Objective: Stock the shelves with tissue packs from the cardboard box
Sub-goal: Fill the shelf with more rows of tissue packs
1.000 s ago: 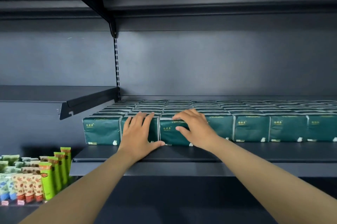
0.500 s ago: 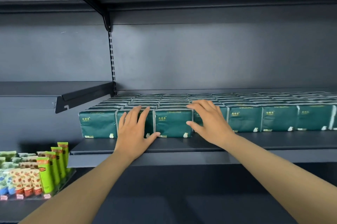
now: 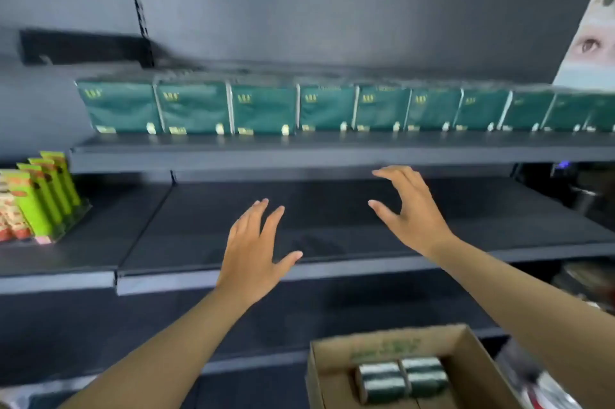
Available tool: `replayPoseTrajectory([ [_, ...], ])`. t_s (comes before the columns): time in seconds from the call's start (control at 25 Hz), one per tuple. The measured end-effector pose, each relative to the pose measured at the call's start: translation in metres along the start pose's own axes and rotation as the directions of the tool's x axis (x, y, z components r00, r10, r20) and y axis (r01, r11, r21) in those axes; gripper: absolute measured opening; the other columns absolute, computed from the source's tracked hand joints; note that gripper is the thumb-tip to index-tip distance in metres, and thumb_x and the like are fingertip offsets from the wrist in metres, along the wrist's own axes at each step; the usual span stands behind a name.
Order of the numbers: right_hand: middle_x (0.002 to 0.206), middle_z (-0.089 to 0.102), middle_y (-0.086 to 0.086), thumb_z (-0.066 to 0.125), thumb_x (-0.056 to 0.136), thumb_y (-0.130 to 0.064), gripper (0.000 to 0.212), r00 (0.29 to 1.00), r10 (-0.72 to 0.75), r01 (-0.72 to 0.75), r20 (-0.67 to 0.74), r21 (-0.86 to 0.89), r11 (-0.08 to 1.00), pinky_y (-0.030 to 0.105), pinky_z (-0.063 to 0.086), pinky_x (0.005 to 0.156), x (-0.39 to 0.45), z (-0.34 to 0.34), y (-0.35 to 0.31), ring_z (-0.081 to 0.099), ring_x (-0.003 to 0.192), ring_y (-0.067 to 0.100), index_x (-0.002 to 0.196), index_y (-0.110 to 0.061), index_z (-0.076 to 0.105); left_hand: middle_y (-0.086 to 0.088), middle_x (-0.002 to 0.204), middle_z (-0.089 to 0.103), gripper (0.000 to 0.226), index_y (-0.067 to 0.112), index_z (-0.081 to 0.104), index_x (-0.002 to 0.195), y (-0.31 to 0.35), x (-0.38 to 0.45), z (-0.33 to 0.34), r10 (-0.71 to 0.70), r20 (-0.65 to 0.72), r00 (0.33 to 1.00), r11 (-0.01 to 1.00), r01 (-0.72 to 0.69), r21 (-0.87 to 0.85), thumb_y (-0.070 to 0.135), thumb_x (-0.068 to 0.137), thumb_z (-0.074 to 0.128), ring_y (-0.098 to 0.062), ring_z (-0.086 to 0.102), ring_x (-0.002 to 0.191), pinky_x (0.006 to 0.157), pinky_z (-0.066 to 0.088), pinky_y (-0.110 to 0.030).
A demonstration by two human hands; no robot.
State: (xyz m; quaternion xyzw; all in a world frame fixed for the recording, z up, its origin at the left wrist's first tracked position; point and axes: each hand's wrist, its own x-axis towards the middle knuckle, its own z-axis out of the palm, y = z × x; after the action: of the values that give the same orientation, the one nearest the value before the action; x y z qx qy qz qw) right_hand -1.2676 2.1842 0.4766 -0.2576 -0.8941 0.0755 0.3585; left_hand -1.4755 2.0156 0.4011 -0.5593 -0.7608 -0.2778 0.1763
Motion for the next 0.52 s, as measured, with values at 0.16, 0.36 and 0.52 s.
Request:
replayPoseTrajectory([
  [0.16,0.129,0.046,0.000,0.063,0.088,-0.026,0.044,0.981,0.045,-0.042,0.188,-0.025,0.999,0.038,0.034,0.102,-0.092,0.053,0.045,0.039,0.122,0.019,0.129,-0.020,0.049,-0.014,0.145,0.039,0.073,0.013,0.044,0.139,0.025,-0.086,0.087,-0.048,0.248,0.968,0.998,0.057,-0.029,0.059,0.084,0.055,-0.033,0.039,0.134,0.105,0.032,-0.043],
  [0.36,0.130,0.043,-0.008,0.060,0.089,-0.027,0.048,0.888,0.165,-0.176,0.430,-0.014,0.984,0.028,0.031,0.103,-0.203,0.133,0.116,0.035,0.121,0.008,0.134,-0.025,0.042,-0.003,0.159,0.001,0.085,0.028,0.012,0.150,0.049,-0.170,0.193,-0.213,0.656,0.724,0.971,0.234,0.056,0.078,0.082,0.029,-0.023,0.003,0.146,0.116,0.013,-0.040],
  [0.52,0.136,0.041,-0.006,0.057,0.091,-0.033,0.048,0.770,0.284,-0.317,0.572,-0.044,0.947,0.026,0.029,0.106,-0.271,0.187,0.182,0.032,0.129,0.012,0.136,-0.027,0.040,-0.005,0.159,-0.007,0.100,0.030,0.008,0.151,0.061,-0.196,0.264,-0.302,0.683,0.666,0.950,0.269,0.158,0.089,0.070,0.010,-0.025,-0.002,0.146,0.115,0.013,-0.042],
])
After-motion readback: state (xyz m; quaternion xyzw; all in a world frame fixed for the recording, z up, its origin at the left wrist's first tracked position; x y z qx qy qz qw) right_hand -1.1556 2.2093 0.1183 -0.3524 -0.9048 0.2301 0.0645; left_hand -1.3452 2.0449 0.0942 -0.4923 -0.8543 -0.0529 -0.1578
